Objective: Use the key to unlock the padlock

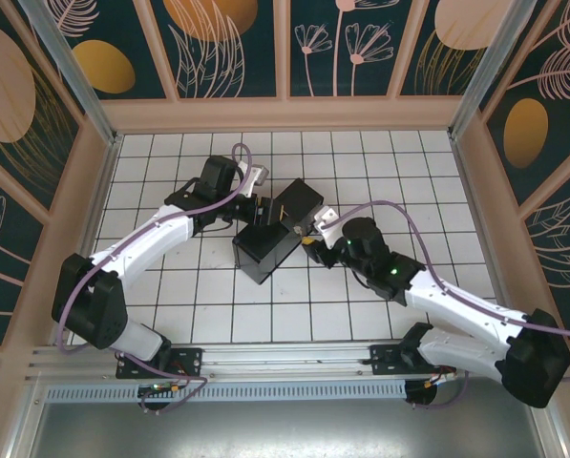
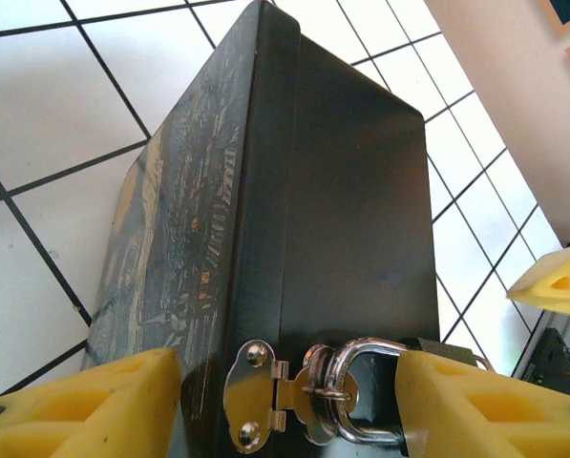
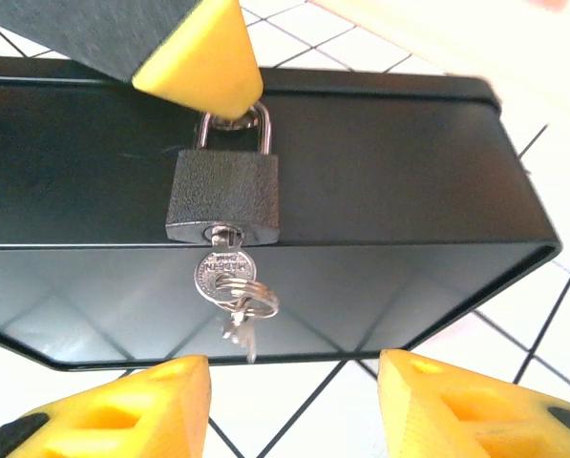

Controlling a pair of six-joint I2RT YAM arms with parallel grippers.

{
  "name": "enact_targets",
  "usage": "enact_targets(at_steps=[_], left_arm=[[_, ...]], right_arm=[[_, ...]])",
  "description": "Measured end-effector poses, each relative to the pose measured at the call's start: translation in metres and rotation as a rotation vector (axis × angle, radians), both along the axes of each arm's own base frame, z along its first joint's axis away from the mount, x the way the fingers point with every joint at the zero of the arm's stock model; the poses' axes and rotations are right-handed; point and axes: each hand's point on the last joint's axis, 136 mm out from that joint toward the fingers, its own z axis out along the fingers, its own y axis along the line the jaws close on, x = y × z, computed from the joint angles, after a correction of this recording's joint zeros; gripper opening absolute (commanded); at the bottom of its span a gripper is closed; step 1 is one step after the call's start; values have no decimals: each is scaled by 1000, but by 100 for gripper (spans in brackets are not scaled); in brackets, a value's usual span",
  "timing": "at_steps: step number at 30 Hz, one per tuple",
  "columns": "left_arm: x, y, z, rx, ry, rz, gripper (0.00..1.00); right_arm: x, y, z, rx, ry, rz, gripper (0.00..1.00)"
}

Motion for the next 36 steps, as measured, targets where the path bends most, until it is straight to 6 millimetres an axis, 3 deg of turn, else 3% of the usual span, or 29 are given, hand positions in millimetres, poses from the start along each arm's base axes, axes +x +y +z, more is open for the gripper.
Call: enact_targets(at_steps=[5,13,20,26,36], left_arm=[[-1,-2,3,-10,7,-8,63],[4,-1,12,-24,10,10,63],[9,4,14,-17,3,31,69],[15,7,21,-23,-9,43,69],[16,7,16,-24,7,36,68]], right_arm=[[1,-1,0,-56,-95,29,47],[5,13,-1,-108,-185,77,48],[9,16,10,-99,-241,91,48],[11,22,12,-104,-266,116,42],[12,28,18,-169,-410,154,28]])
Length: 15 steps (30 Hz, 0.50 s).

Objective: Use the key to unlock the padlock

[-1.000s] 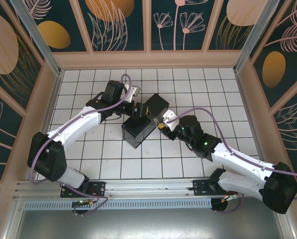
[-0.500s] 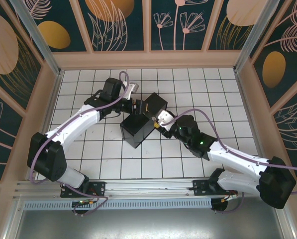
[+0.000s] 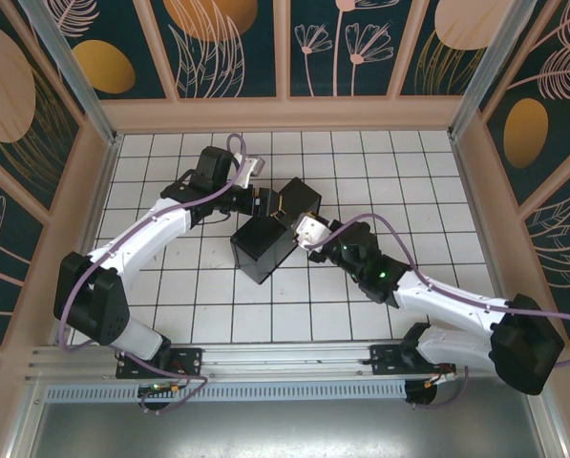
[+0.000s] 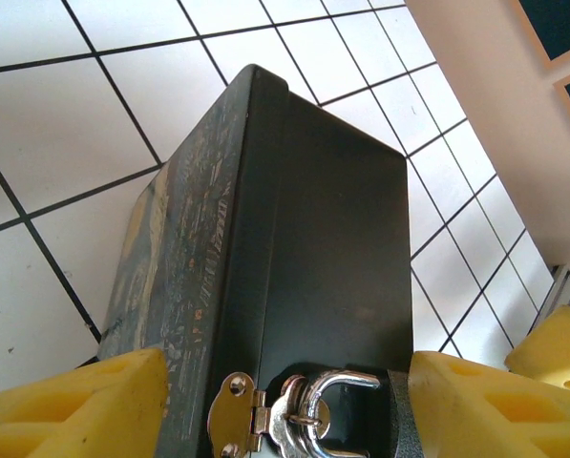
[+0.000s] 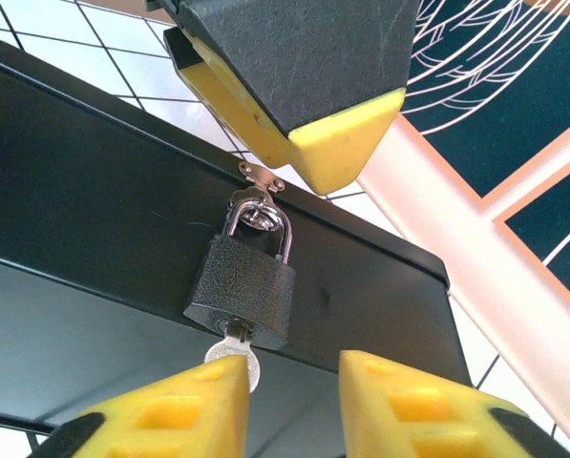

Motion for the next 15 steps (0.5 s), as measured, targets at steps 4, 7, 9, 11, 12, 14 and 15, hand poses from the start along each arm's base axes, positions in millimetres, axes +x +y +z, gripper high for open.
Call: enact_targets(at_steps=[4,7,9,11,12,14,15], left_arm=[[0,0,0,-1,1,-1,68],[0,0,0,-1,1,-1,68],[0,0,-1,0,2,-1,68],[0,0,-1,1,4,-1,67],[0,0,-2,2,5,-1,67],[1,-1,-2,2,6,-1,67],[1,-1,-3,2,6,-1,67]], right_arm=[[0,3,-3,-25,-9,13,28],[-2,6,-4,-31,-12,26,28],[-4,8,-4,-32,-12,33,29],[-7,10,-5,-34,-10,42,29],[-9,11,-6,-39,-6,48,30],[-14,11,-9,-52,4,60,31],[-15,11,-9,-56,5,63,31]])
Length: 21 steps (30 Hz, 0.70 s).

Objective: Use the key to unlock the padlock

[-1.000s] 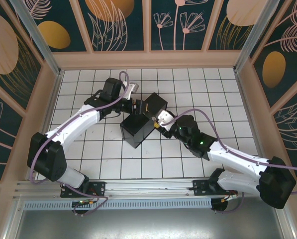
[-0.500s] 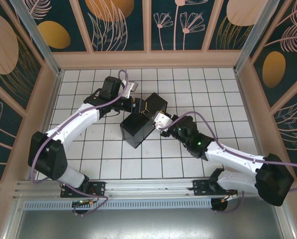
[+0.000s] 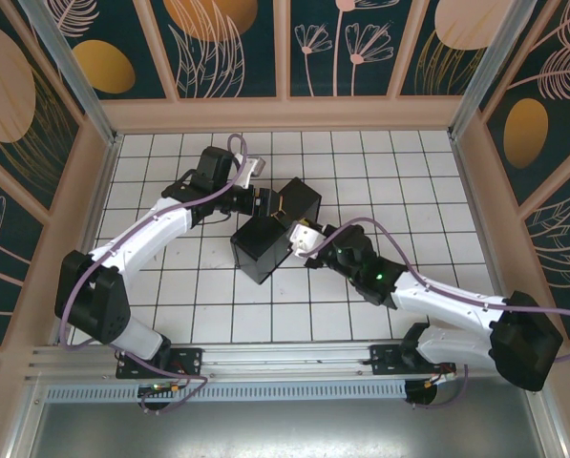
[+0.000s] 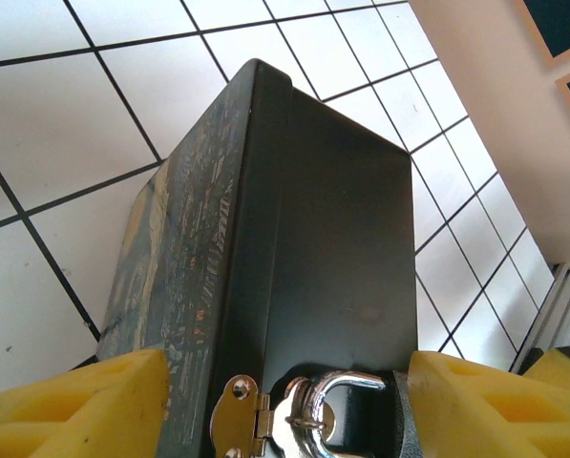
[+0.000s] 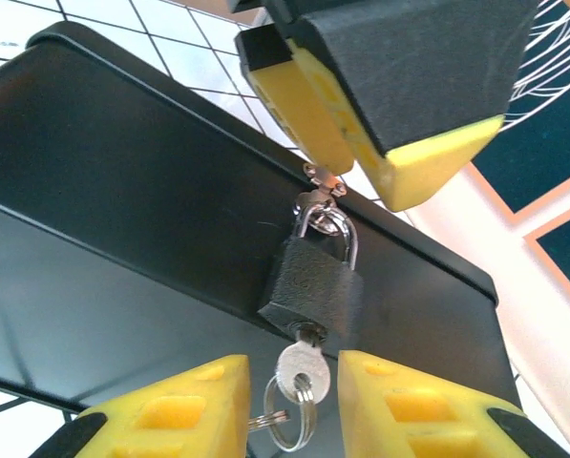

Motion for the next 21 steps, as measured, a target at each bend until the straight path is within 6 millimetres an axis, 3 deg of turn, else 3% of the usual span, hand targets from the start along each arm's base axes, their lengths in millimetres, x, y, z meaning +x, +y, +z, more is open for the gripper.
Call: enact_targets(at_steps=[12,21], left_arm=[[1,-1,3,-3,-4,-2,67],[1,0,1,4,-1,3,66]], right_arm=[[10,-3,-17,-80,-19,-40,29],[15,-4,-10,-41,-15,-56,18]])
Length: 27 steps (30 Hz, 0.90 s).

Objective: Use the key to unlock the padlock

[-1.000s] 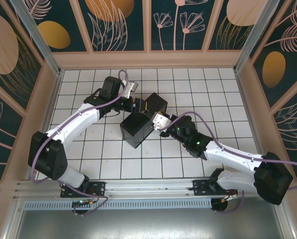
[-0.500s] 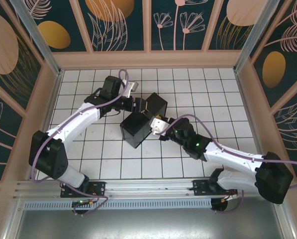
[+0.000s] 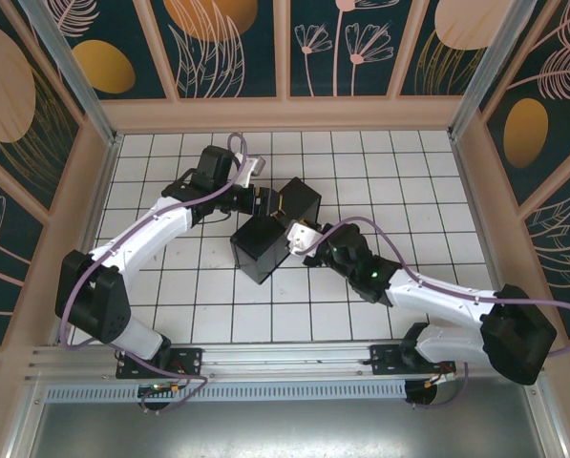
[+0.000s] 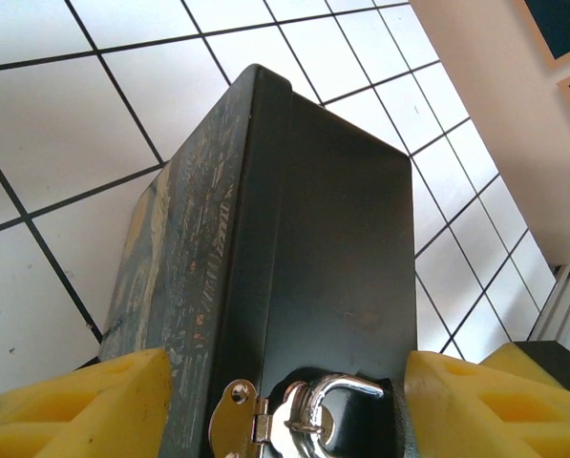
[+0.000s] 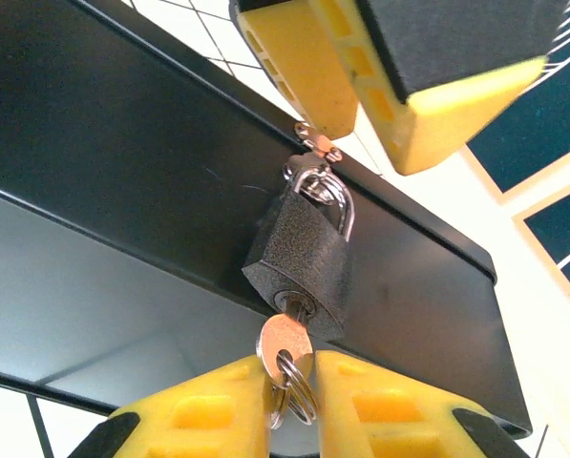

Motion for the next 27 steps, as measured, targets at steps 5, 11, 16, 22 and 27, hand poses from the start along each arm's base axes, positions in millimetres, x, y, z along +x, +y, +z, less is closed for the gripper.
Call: enact_targets(at_steps=[5,11,16,22,27], left_arm=[[0,0,0,0,0,0,65],[0,0,0,0,0,0,65],[0,0,0,0,0,1,66],[-1,1,3,0,-4,3,67],[1,2,13,-11,-25,7,67]], right_arm=[[-1,-1,9,35,0,2,17],[-3,1,7,66,35,5,15],[4,-4,6,120,91,-19,15],[12,-12,8,235,198,-41,22],[12,-13,8,315,291,-35,33]])
